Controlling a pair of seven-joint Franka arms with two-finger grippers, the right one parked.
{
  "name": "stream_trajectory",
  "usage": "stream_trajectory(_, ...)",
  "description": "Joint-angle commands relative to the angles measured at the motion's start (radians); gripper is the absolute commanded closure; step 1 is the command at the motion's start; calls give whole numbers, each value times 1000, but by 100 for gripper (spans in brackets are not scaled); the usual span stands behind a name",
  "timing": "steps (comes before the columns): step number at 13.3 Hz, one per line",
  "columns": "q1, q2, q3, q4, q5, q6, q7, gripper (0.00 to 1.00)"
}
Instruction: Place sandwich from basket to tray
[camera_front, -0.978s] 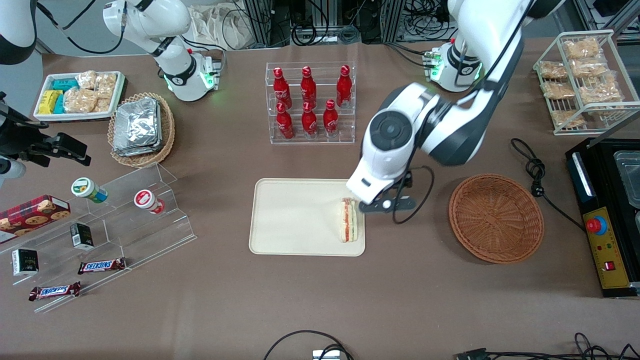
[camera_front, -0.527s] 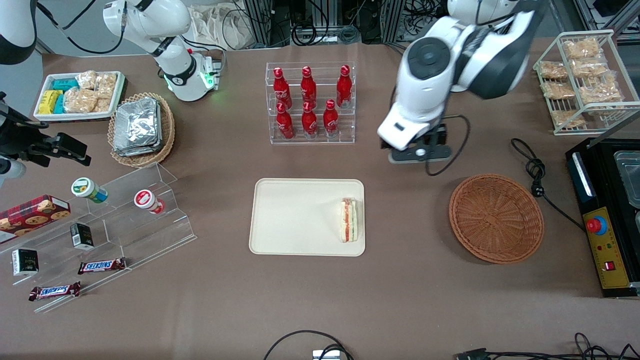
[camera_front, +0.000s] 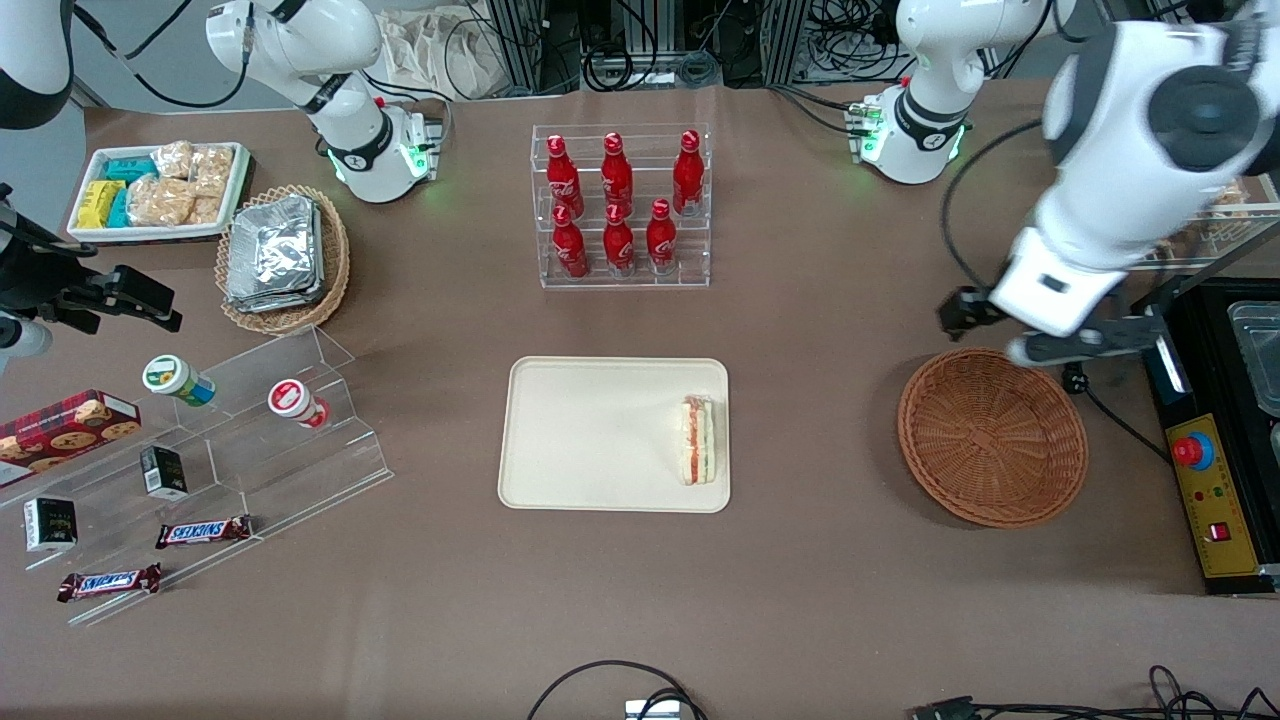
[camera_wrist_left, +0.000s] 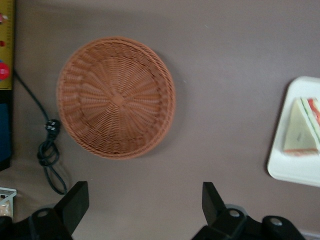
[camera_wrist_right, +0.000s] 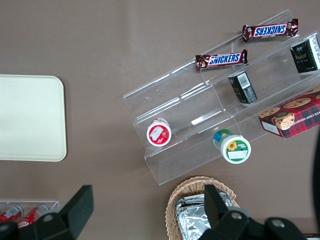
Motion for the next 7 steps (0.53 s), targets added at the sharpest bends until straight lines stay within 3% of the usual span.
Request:
stream_trajectory(1,61,27,-16,55,-16,-42,16,0)
stream_trajectory(7,130,151,-16,226,-122,-121,62,0)
